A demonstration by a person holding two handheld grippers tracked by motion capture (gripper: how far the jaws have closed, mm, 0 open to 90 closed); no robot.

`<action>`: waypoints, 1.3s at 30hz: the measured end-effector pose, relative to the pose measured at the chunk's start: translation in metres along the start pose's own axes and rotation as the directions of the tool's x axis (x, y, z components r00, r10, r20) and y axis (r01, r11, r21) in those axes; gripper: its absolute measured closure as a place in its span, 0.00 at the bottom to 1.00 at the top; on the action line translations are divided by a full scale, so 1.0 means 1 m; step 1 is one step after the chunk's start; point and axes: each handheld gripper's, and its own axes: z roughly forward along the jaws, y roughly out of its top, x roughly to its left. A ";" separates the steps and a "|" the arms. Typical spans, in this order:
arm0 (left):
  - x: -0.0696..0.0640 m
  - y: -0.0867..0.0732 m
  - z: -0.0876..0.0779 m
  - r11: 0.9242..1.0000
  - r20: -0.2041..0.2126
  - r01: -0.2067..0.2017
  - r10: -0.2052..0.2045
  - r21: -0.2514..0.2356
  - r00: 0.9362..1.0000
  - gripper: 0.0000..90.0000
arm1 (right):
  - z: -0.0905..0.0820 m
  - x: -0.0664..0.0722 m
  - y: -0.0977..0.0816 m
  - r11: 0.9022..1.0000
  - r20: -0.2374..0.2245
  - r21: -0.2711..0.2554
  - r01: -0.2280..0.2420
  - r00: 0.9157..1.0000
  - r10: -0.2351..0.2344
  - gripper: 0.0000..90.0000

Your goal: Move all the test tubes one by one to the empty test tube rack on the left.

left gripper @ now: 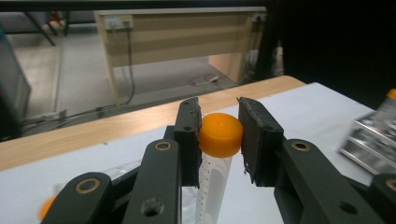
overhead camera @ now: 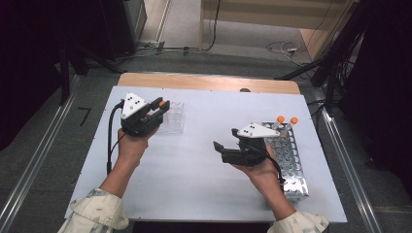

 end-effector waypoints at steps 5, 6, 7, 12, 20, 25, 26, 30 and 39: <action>0.017 -0.001 0.009 1.000 -0.053 0.014 -0.014 0.006 0.998 0.78 | -0.011 -0.008 -0.004 1.000 0.016 -0.011 -0.008 1.000 0.008 0.25; 0.020 -0.001 0.011 1.000 -0.063 0.014 -0.013 0.007 0.998 0.78 | -0.013 -0.009 -0.005 1.000 0.021 -0.013 -0.015 1.000 0.015 0.25; 0.022 -0.001 0.013 1.000 -0.071 0.018 -0.017 0.008 0.997 0.78 | -0.015 -0.011 -0.006 1.000 0.024 -0.015 -0.018 1.000 0.018 0.25; 0.029 0.001 0.019 1.000 -0.087 0.030 -0.030 -0.004 0.996 0.78 | -0.023 -0.018 -0.009 0.999 0.039 -0.022 -0.032 0.999 0.032 0.25; 0.036 -0.004 0.031 0.999 -0.124 0.027 -0.022 0.034 0.992 0.78 | -0.031 -0.025 -0.014 0.999 0.060 -0.026 -0.041 0.997 0.043 0.25; 0.038 -0.008 0.034 0.999 -0.124 0.030 -0.025 0.040 0.992 0.78 | -0.035 -0.029 -0.015 0.998 0.067 -0.031 -0.047 0.997 0.049 0.25; 0.038 -0.008 0.035 0.999 -0.123 0.027 -0.021 0.045 0.992 0.78 | -0.035 -0.030 -0.016 0.998 0.069 -0.031 -0.049 0.996 0.051 0.25; 0.035 -0.012 0.039 0.998 -0.126 0.010 -0.003 0.059 0.992 0.77 | -0.038 -0.032 -0.017 0.998 0.073 -0.032 -0.055 0.996 0.057 0.25; 0.040 -0.036 0.042 0.996 -0.123 0.029 -0.018 0.089 0.992 0.77 | -0.037 -0.037 -0.022 0.998 0.084 -0.020 -0.066 0.994 0.067 0.25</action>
